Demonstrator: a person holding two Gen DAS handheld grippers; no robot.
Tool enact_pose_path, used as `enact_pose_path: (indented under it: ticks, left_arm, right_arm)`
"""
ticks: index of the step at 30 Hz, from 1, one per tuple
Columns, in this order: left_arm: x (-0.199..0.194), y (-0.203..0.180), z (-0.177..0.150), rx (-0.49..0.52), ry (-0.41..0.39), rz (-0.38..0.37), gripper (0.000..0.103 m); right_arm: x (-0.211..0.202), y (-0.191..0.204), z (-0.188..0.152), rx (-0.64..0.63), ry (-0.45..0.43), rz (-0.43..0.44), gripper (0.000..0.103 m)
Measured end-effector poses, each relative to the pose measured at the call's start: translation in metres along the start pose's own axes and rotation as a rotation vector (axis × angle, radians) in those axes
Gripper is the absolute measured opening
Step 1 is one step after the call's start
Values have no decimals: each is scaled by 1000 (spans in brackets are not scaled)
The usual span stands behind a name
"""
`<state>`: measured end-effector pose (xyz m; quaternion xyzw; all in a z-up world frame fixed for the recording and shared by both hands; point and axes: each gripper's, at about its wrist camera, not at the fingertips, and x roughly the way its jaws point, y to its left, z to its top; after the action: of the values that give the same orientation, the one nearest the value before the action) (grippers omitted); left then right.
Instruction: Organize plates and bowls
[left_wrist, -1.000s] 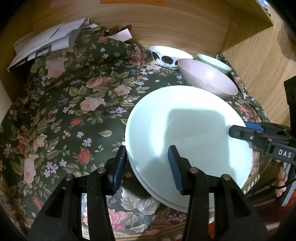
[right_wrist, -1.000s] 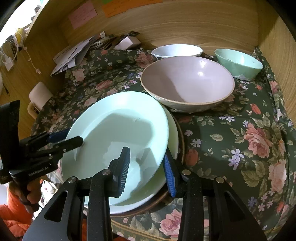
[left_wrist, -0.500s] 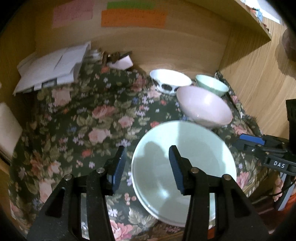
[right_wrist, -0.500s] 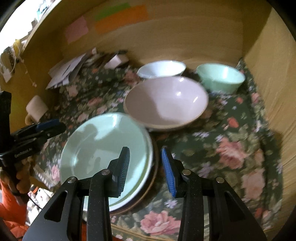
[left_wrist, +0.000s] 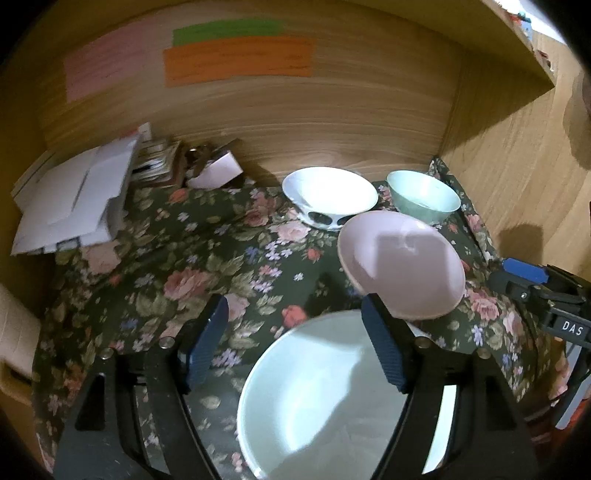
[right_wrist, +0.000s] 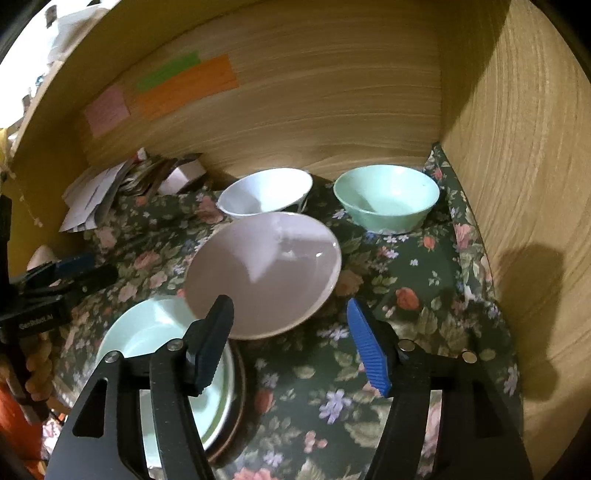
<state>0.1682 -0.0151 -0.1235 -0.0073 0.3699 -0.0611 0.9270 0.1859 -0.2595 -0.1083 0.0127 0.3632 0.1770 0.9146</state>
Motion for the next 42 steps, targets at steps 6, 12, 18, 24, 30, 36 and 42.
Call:
enact_pose_path:
  ticks: [6, 12, 18, 24, 30, 36, 42]
  left_arm:
    - [30, -12, 16, 18, 52, -21, 75]
    - [57, -21, 20, 42, 92, -22, 75]
    - [83, -24, 22, 45, 138, -29, 67]
    - [100, -27, 23, 43, 167, -50, 55]
    - [111, -40, 22, 92, 191, -84, 40]
    - [124, -43, 22, 93, 223, -107, 30]
    - [127, -50, 21, 113, 227, -112, 24]
  right_arm:
    - [24, -12, 3, 5, 46, -7, 61]
    - [46, -21, 6, 28, 74, -1, 61]
    - [58, -25, 9, 43, 90, 17, 60]
    - [68, -27, 10, 55, 117, 44, 38]
    - [76, -30, 9, 74, 141, 72, 28]
    - [82, -26, 8, 65, 160, 88, 26]
    - [82, -23, 10, 45, 153, 63, 25]
